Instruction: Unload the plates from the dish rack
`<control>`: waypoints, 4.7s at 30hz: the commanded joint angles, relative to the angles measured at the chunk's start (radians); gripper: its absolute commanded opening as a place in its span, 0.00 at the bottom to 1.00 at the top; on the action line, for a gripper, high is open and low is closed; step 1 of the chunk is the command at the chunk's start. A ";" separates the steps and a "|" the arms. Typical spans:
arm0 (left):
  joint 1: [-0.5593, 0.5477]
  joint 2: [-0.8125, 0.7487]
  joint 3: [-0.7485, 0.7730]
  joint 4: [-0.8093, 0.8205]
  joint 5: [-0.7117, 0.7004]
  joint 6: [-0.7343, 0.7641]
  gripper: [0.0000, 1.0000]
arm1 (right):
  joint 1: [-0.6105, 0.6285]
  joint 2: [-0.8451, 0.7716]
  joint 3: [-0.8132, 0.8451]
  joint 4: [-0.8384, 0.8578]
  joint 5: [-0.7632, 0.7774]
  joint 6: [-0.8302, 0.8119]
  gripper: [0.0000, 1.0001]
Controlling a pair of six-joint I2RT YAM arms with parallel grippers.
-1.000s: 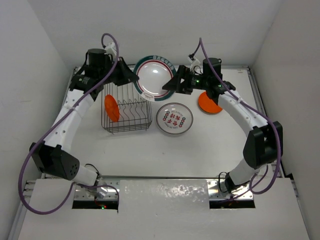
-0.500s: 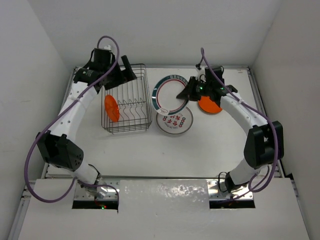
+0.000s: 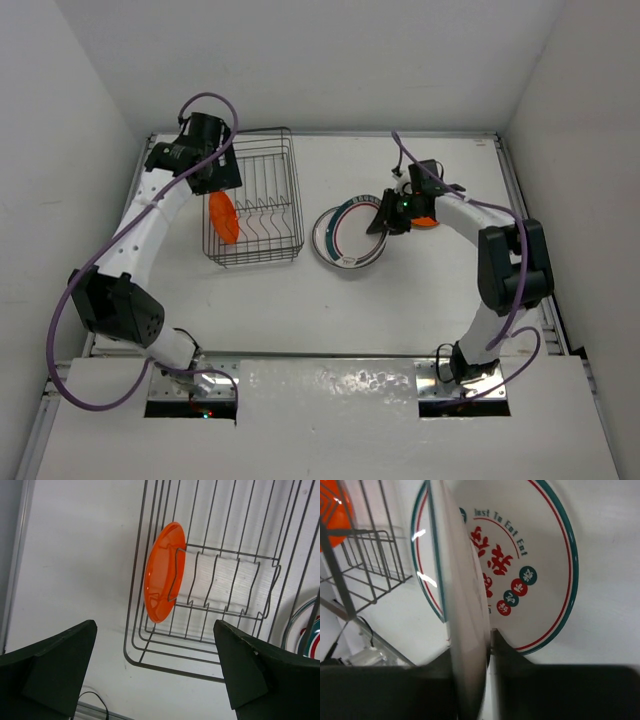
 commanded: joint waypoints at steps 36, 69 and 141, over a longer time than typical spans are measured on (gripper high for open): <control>0.000 0.144 -0.030 0.061 -0.079 0.011 0.87 | 0.127 -0.036 0.229 -0.430 0.318 -0.156 0.99; 0.015 0.201 -0.121 0.170 -0.220 0.195 0.00 | 0.126 -0.145 0.166 -0.475 0.224 -0.119 0.99; 0.017 0.012 0.100 0.169 0.388 -0.074 1.00 | -0.230 -0.248 0.037 0.020 0.328 0.333 0.00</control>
